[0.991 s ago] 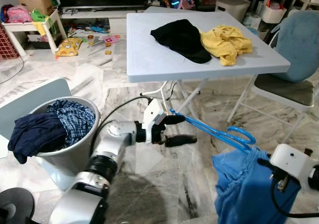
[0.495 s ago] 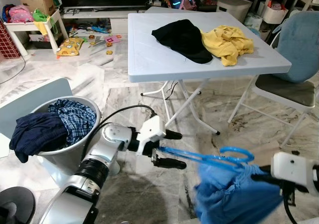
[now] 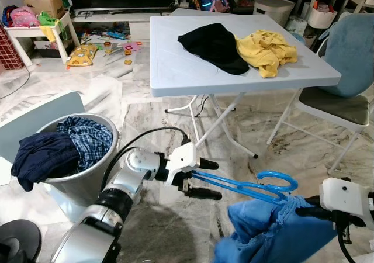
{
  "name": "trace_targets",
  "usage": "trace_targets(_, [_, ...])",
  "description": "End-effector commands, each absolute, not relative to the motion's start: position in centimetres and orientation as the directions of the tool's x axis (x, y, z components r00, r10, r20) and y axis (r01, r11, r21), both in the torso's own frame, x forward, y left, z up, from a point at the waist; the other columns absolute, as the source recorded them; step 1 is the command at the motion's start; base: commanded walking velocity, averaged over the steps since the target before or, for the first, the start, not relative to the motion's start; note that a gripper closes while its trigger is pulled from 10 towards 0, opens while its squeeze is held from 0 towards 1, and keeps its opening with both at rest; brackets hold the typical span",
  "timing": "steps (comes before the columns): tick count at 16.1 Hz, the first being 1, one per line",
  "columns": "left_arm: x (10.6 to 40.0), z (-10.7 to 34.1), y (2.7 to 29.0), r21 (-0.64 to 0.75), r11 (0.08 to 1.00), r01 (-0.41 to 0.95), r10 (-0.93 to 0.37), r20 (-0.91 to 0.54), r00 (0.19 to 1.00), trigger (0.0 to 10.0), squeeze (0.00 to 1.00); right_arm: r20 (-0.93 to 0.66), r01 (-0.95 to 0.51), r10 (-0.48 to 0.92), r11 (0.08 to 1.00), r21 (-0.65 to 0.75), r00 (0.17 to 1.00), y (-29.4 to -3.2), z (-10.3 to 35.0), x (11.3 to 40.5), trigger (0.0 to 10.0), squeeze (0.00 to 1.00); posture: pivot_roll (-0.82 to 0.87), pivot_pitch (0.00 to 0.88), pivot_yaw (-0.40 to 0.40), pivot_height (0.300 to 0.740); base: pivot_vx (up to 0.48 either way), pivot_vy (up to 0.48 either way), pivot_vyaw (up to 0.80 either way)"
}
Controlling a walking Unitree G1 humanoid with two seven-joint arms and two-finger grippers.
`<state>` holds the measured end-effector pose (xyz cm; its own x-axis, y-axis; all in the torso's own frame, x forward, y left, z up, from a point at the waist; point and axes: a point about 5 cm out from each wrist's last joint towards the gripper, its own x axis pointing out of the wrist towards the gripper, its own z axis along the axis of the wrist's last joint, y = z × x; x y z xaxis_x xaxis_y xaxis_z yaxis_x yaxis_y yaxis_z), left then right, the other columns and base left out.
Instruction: Hang hanger
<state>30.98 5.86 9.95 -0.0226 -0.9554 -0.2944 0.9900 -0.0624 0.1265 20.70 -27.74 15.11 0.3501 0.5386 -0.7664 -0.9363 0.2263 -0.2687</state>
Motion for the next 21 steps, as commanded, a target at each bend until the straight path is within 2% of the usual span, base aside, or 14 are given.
trace_targets(1, [31.2,11.1,4.3,0.189,-0.106,0.976,-0.957,-0.285,-0.049,0.0,0.00,-0.762,-0.948,0.564,0.166,-0.272,0.318,-27.0,15.6,20.9,10.0,0.00,-0.04,0.000,-0.019,0.740,0.000,0.000,0.00])
trace_targets(4, [31.2,11.3,3.5,0.204,-0.122,0.971,-0.960,-0.273,-0.063,0.0,0.00,-0.764,-0.946,0.558,0.168,-0.278,0.324,-26.6,15.0,21.3,10.0,0.00,-0.04,0.000,-0.020,0.740,0.000,0.000,0.00])
trace_targets(5, [31.0,11.2,3.2,0.208,-0.137,0.968,-0.957,-0.282,-0.075,6.9,0.00,-0.765,-0.938,0.543,0.171,-0.303,0.346,-26.6,14.8,21.7,10.0,0.00,-0.04,0.000,-0.020,0.740,0.000,0.000,0.00])
trace_targets(6, [30.9,11.0,2.9,0.215,-0.140,0.967,-0.952,-0.299,-0.072,10.0,0.00,-0.759,-0.924,0.528,0.185,-0.336,0.382,-26.7,14.8,22.3,10.0,0.00,-0.04,0.000,-0.022,0.740,0.000,0.000,0.00])
trace_targets(7, [30.8,10.7,2.9,0.192,-0.147,0.970,-0.948,-0.306,-0.083,10.0,1.00,-0.749,-0.912,0.520,0.200,-0.359,0.410,-26.8,14.7,22.7,10.0,0.00,-0.04,0.000,-0.023,0.740,0.000,0.000,0.00])
trace_targets(8, [30.7,10.6,3.0,0.191,-0.148,0.970,-0.948,-0.307,-0.084,10.0,1.00,-0.749,-0.909,0.517,0.203,-0.364,0.415,-26.8,14.8,22.8,10.0,0.00,-0.04,0.000,-0.026,0.740,0.000,0.000,0.00])
trace_targets(11, [30.8,10.5,3.5,0.230,-0.163,0.959,-0.937,-0.342,-0.078,10.0,1.00,-0.775,-0.909,0.476,0.182,-0.376,0.416,-27.2,14.5,22.8,10.0,0.00,-0.04,0.000,-0.027,0.740,0.000,0.000,0.00])
trace_targets(12, [31.1,10.9,3.4,0.226,-0.156,0.962,-0.940,-0.332,-0.074,10.0,0.37,-0.782,-0.906,0.459,0.173,-0.386,0.421,-27.4,14.3,22.9,10.0,0.00,-0.04,0.000,-0.027,0.740,0.000,0.000,0.00])
trace_targets(13, [31.1,11.0,3.4,0.225,-0.154,0.962,-0.941,-0.330,-0.074,10.0,0.37,-0.784,-0.906,0.457,0.171,-0.387,0.420,-27.5,14.3,22.9,10.0,0.00,-0.04,0.000,-0.027,0.740,0.000,0.000,0.00])
trace_targets(14, [31.5,11.3,3.4,0.258,-0.143,0.956,-0.938,-0.342,-0.048,10.0,0.00,-0.784,-0.906,0.455,0.181,-0.384,0.423,-27.6,14.3,22.9,10.0,0.00,-0.04,0.000,-0.027,0.740,0.000,0.000,0.00])
trace_targets(18, [31.8,11.5,3.3,0.274,-0.132,0.952,-0.935,-0.353,-0.028,10.0,0.00,-0.785,-0.899,0.439,0.177,-0.401,0.436,-27.9,14.3,22.9,10.0,0.00,-0.05,0.000,-0.021,0.740,0.000,0.000,0.00])
trace_targets(19, [31.6,11.2,3.3,0.263,-0.146,0.954,-0.931,-0.362,-0.042,9.5,0.00,-0.784,-0.899,0.441,0.176,-0.402,0.437,-27.9,14.3,22.9,10.0,0.00,-0.05,0.000,-0.021,0.740,0.000,0.000,0.00])
trace_targets(20, [31.4,10.9,3.2,0.254,-0.159,0.954,-0.927,-0.370,-0.056,0.0,0.00,-0.783,-0.898,0.441,0.176,-0.404,0.438,-27.9,14.3,22.9,10.0,0.00,-0.05,0.000,-0.019,0.740,0.000,0.000,0.00])
trace_targets(21, [31.2,10.6,3.2,0.241,-0.174,0.955,-0.921,-0.383,-0.071,0.0,0.00,-0.782,-0.897,0.440,0.176,-0.407,0.441,-27.9,14.4,22.9,10.0,0.00,-0.05,0.000,-0.018,0.740,0.000,0.000,0.00])
